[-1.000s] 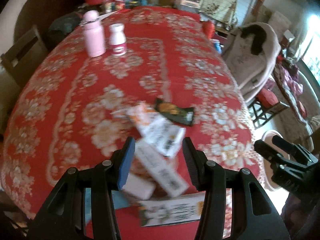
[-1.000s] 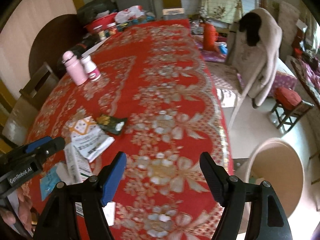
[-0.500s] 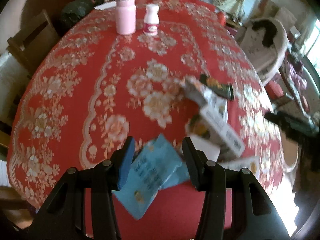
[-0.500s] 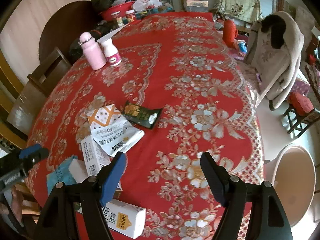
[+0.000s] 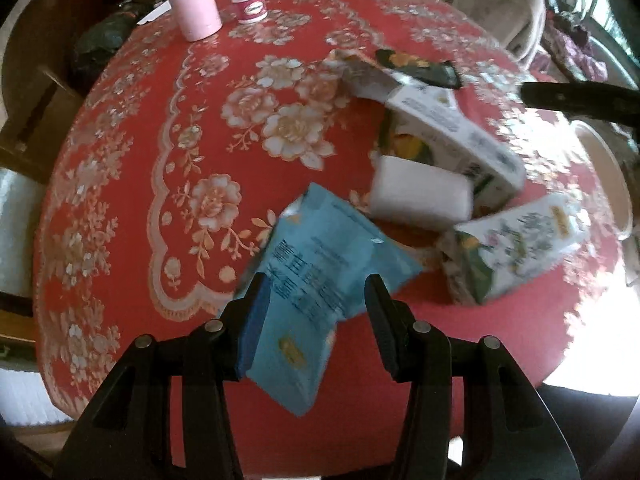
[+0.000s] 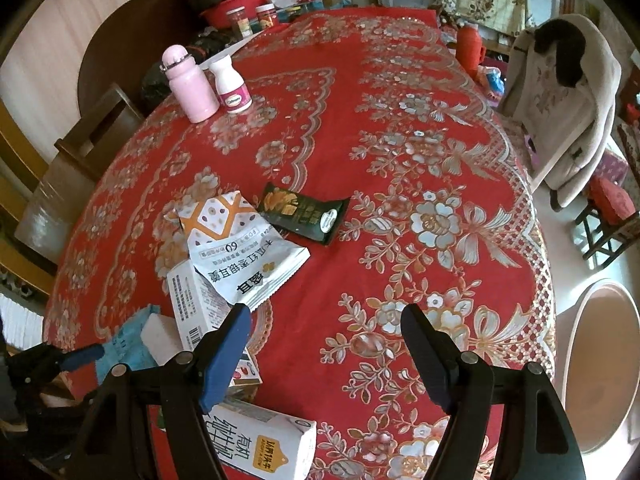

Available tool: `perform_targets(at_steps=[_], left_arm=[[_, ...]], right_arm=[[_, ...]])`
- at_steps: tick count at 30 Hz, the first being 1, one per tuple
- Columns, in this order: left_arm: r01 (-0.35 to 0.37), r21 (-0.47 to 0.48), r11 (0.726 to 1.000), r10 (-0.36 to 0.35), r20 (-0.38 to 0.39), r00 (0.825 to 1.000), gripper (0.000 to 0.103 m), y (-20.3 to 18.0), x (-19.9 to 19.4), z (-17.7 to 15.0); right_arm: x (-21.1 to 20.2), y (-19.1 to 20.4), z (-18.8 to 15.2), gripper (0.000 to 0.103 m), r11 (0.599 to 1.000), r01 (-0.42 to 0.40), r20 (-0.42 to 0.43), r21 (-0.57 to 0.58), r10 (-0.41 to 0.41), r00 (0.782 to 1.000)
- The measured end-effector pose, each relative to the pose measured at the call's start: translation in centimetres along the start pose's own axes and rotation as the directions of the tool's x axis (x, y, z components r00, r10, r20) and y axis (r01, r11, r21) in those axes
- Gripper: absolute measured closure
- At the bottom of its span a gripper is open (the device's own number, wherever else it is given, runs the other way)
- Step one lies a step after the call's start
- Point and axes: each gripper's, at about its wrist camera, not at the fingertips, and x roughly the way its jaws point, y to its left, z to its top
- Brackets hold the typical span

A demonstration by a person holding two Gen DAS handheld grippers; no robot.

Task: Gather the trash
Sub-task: 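Grasp the blue snack packet with the left gripper, then lift the blue packet with the left gripper while the right grasps the dark green packet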

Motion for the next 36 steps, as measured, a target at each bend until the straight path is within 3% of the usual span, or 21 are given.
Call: perform_targets(at_steps=[9,15,18,22,26,30,34,36], left_arm=[[-0.024,-0.148,0.989,0.033,0.057,0.998,0.054,3.1,2.6,4.9],[-0.014,-0.311,0.950,0.034,0.057,0.998,0.054,7.1,3.7,8.0],[0.054,-0.365,0.929,-0.021,0.094,0.995,0.054,8.8,2.6,8.0],[0.089,-0.366,0.926,-0.059,0.090,0.994,0.054,9.5,1.7,7.1],[0.141,-0.392,0.909,-0.114,0.092,0.989,0.054,9.8,1.0,5.9],[0.181,-0.445,0.877,-0.158,0.090,0.983,0.054,9.5,0.6,4.9],[0.184,-0.478,0.859,-0.165,0.082,0.983,0.054,8.8,1.1,4.6],[0.186,-0.493,0.850,-0.168,0.081,0.982,0.054,8.3,1.6,4.6]], right_arm=[[0.8,0.3,0.5,0.028,1.000,-0.001,-0.013,0.009,0.001,1.000],[2.5,0.3,2.1,0.028,1.000,-0.002,-0.026,0.000,0.002,1.000],[4.0,0.0,3.5,0.028,1.000,-0.014,-0.042,-0.012,0.014,0.999],[5.7,0.1,5.2,0.028,0.998,-0.020,-0.063,-0.065,0.016,0.998],[7.3,0.6,6.7,0.028,0.987,-0.030,-0.080,-0.159,0.018,0.997],[9.1,1.8,7.8,0.028,0.949,-0.018,-0.084,-0.315,-0.009,0.996],[11.0,2.4,8.0,0.028,0.921,-0.019,-0.121,-0.389,-0.030,0.992],[11.1,2.1,8.3,0.028,0.927,-0.034,-0.112,-0.374,-0.009,0.994]])
